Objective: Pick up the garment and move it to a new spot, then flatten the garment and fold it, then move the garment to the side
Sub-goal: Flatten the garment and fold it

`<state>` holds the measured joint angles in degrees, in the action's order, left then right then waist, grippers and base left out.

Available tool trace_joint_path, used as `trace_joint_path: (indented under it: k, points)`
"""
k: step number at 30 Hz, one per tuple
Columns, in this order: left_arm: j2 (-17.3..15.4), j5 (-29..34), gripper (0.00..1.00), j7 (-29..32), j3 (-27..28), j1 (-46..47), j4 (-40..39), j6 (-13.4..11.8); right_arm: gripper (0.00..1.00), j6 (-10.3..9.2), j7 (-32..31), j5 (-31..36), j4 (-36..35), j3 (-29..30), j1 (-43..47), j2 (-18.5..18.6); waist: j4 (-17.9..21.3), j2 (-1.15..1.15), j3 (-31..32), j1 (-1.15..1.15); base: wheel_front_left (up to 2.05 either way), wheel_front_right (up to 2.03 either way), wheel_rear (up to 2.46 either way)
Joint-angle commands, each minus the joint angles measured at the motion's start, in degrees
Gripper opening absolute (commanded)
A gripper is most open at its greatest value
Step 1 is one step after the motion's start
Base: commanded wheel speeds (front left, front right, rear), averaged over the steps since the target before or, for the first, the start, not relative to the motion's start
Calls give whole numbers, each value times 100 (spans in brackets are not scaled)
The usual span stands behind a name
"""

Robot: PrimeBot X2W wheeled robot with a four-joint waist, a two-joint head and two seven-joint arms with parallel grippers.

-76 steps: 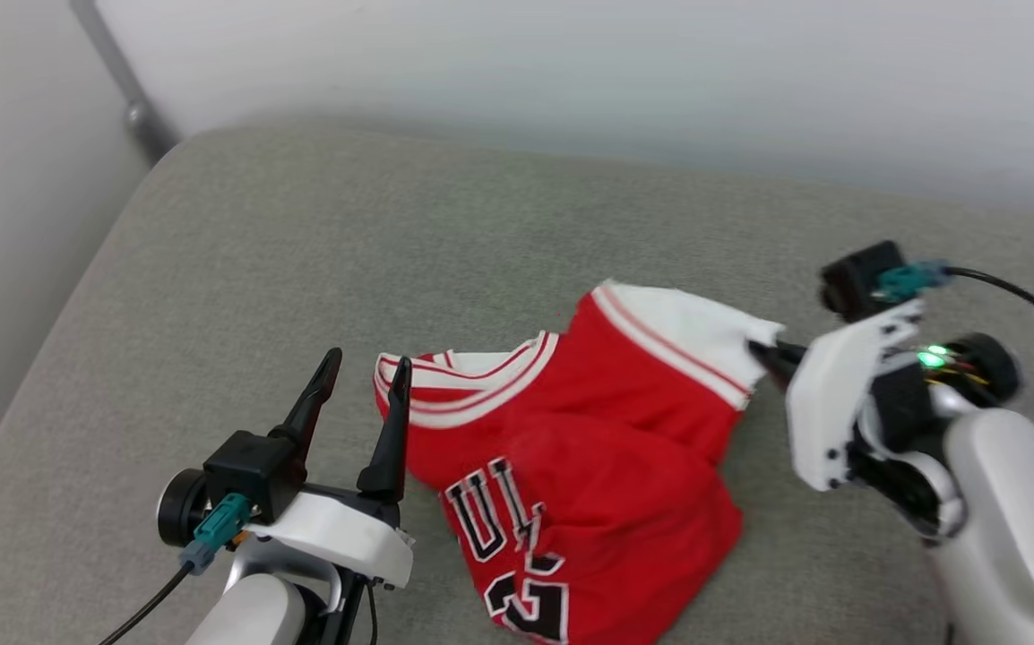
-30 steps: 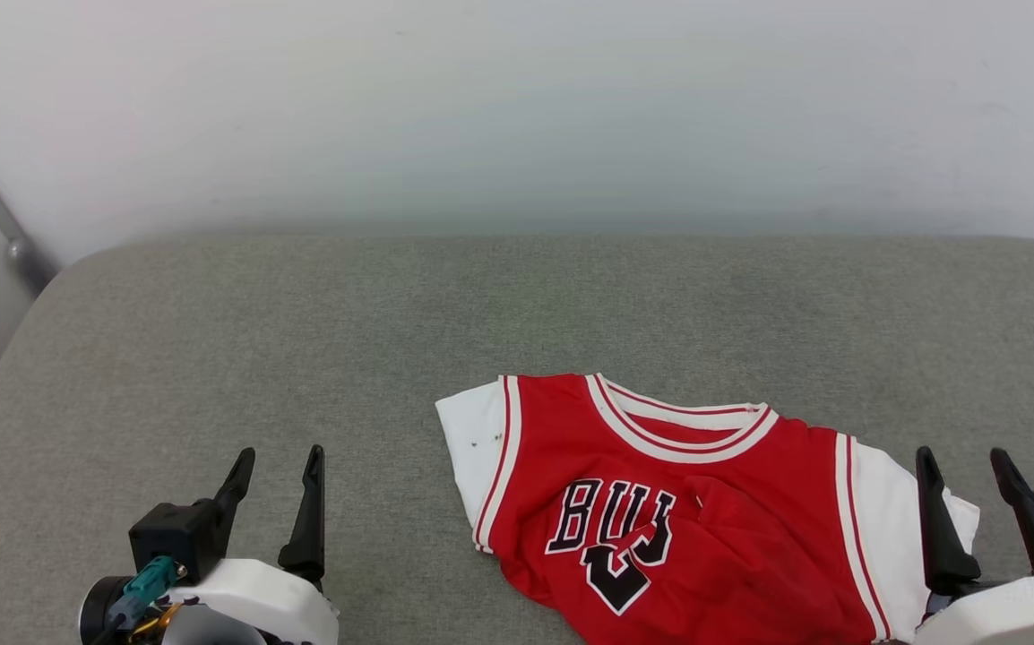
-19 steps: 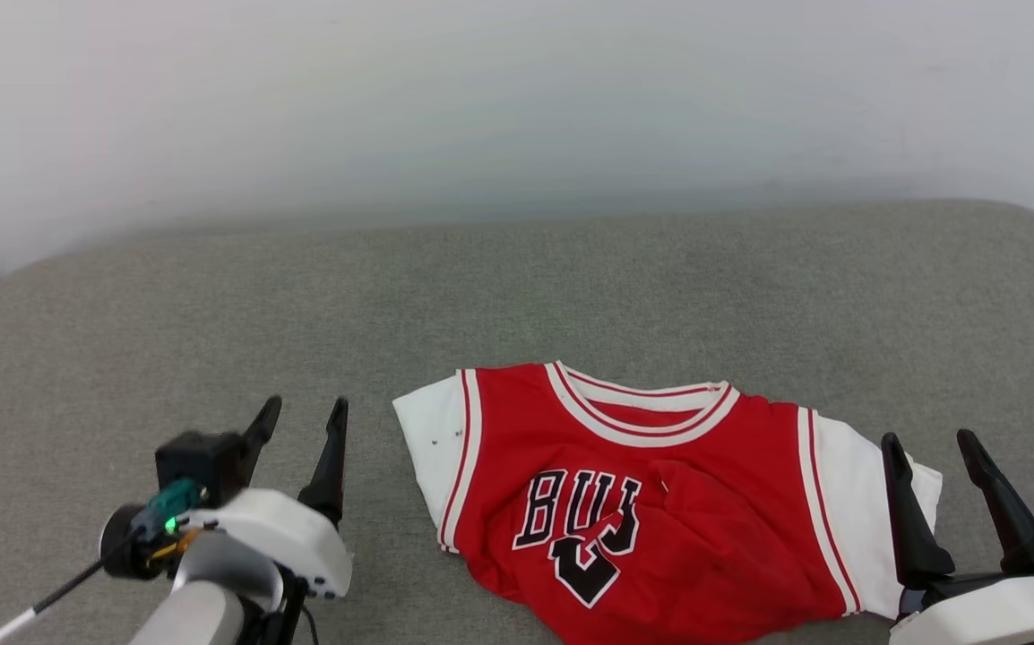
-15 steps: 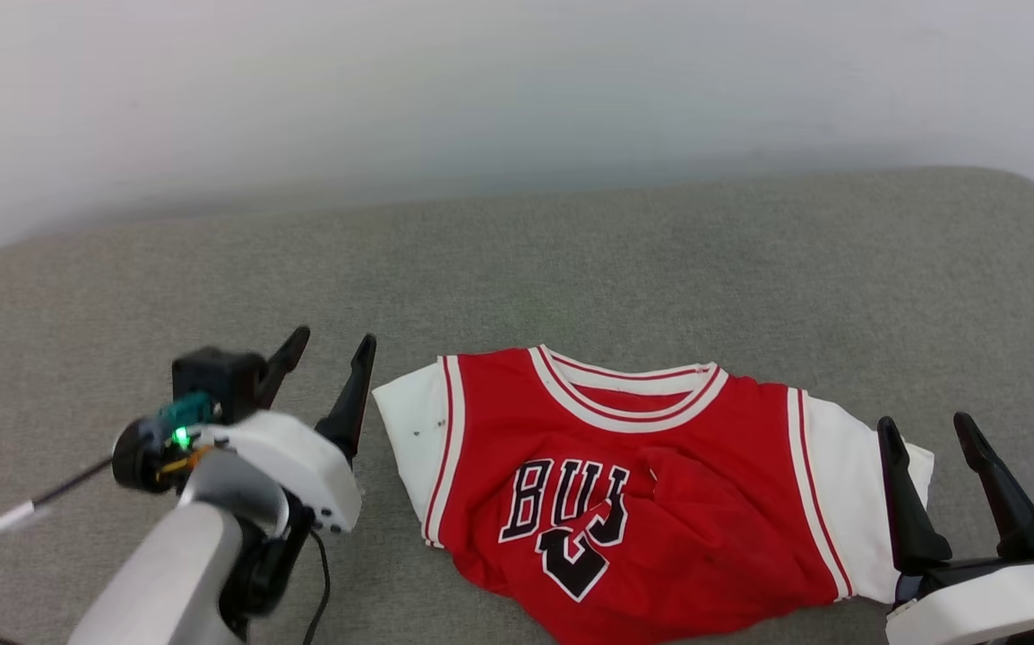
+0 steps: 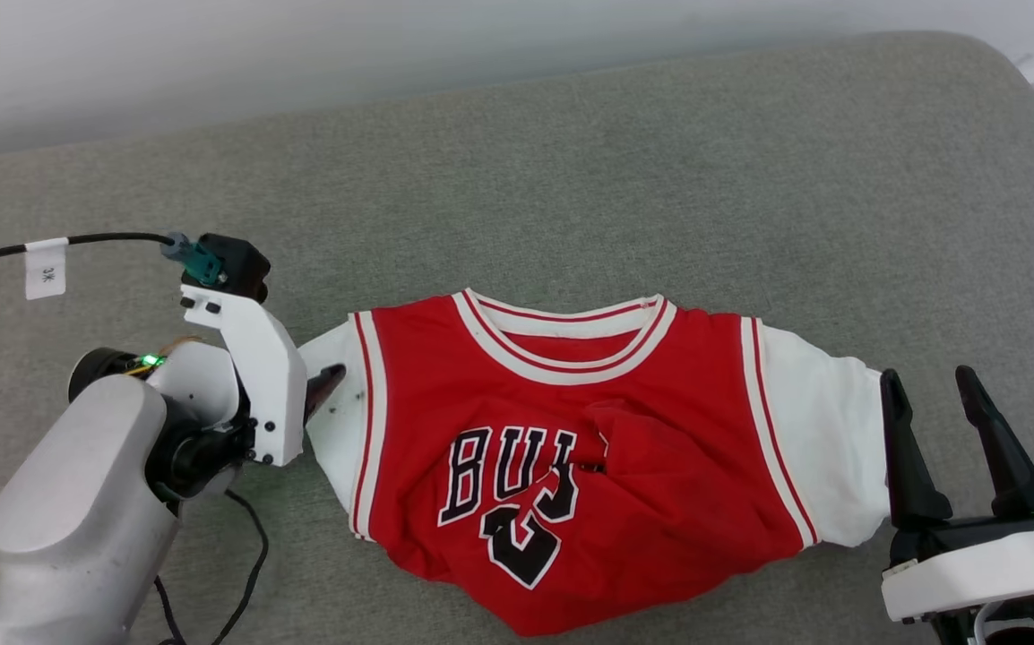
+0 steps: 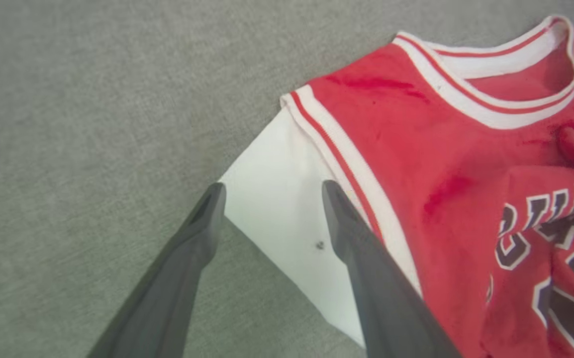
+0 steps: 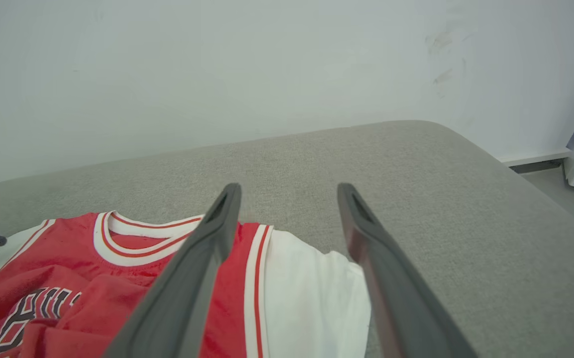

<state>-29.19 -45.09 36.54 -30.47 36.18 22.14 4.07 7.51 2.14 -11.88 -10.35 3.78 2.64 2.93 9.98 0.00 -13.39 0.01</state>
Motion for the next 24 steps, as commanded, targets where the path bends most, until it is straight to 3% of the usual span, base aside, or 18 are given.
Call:
trace_joint_path:
  k: [1,10,11,12,16,24]
  points:
    - [-52,-75,100,228,-37,46,67,25,100,-4,66,-58,65,-14,-68,-9,153,0,-153,-1,0,0,0]
    - [-110,-241,97,1386,-458,-311,395,-109,100,-4,244,-196,296,-52,-195,-9,280,0,-391,-1,0,0,0]
    - [-88,-261,60,1419,-476,-352,405,-125,100,-4,251,-207,305,-49,-216,-9,281,0,-408,-1,0,0,0]
    - [-54,-238,0,1416,-540,-454,439,-158,100,-4,256,-238,326,-47,-266,-9,275,0,-459,-1,0,0,0]
    - [-14,-197,0,1236,-544,-562,448,-168,100,-4,243,-262,344,-44,-274,-9,264,0,-474,-1,0,0,0]
    - [130,145,0,158,-444,-448,278,-244,100,-4,-14,-350,463,219,-324,-8,52,0,-294,-1,0,0,0]
